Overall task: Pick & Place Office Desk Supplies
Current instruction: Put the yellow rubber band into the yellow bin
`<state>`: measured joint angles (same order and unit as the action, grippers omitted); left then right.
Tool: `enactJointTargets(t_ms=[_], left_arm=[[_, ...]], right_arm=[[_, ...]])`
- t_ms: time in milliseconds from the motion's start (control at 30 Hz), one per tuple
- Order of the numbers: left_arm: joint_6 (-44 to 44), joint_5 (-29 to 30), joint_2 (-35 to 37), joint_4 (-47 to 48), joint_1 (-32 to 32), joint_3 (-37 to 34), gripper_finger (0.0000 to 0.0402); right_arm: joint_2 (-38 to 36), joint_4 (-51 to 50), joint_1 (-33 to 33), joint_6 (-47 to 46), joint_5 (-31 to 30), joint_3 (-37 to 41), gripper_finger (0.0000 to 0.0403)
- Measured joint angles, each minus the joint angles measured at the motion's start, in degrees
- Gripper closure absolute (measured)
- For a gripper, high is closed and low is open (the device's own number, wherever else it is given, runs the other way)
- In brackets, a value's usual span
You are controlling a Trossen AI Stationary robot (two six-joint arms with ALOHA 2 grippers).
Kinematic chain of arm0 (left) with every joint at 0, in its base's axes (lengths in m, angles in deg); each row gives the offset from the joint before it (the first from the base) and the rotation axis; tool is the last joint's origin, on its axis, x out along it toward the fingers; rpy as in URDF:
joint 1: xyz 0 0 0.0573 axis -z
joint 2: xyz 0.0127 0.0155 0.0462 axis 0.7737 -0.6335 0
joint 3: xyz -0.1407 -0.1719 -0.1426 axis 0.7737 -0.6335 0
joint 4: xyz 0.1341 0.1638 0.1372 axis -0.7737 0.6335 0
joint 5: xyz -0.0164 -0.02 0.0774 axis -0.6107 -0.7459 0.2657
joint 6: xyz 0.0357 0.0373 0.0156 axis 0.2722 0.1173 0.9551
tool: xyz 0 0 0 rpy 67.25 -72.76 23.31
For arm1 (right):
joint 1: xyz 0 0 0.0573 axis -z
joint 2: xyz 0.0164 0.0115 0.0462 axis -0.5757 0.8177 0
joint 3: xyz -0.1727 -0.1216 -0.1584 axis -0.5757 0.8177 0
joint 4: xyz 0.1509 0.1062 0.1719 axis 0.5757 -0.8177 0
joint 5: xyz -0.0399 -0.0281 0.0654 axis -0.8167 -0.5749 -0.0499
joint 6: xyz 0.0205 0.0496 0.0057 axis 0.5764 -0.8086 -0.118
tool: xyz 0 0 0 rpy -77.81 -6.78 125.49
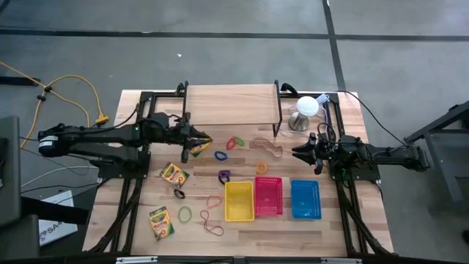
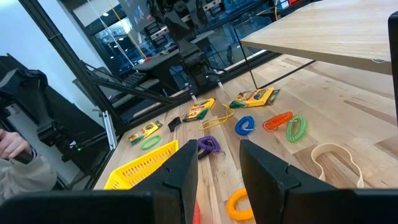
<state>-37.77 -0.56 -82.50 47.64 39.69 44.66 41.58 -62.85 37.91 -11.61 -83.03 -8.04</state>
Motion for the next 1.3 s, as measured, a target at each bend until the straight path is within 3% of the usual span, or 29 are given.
enactJointTargets(t_ms=[167, 367, 633, 767, 1000, 1300], left_arm=[[0.00, -2.71, -0.28, 2.09, 0.65, 0.00, 0.0336], [-0.30, -1.29, -0.15, 5.90, 2.53, 0.63, 0.0336], [-2.52, 12.32, -1.61, 28.13, 6.60, 10.52, 0.0336], [-8.93, 16.61, -5.17, 36.39, 8.79, 14.02, 0.0336], [-23.37, 17.33, -11.36, 44.60, 9.14, 16.33, 0.0336], [-27.65, 17.31, -15.65, 50.51, 9.14, 16.33, 0.0336]], right_arm=[[0.00, 0.01, -0.01, -0.01, 0.00, 0.01, 0.0296], [0.00, 0.02, 0.00, 0.00, 0.00, 0.02, 0.0296], [0.00, 0.02, 0.00, 0.00, 0.00, 0.00, 0.0296], [0.00, 0.00, -0.01, -0.01, 0.00, 0.01, 0.0296], [0.00, 0.00, 0.00, -0.02, 0.00, 0.02, 0.0296], [0.00, 0.02, 0.00, -0.02, 0.00, 0.00, 0.0296]])
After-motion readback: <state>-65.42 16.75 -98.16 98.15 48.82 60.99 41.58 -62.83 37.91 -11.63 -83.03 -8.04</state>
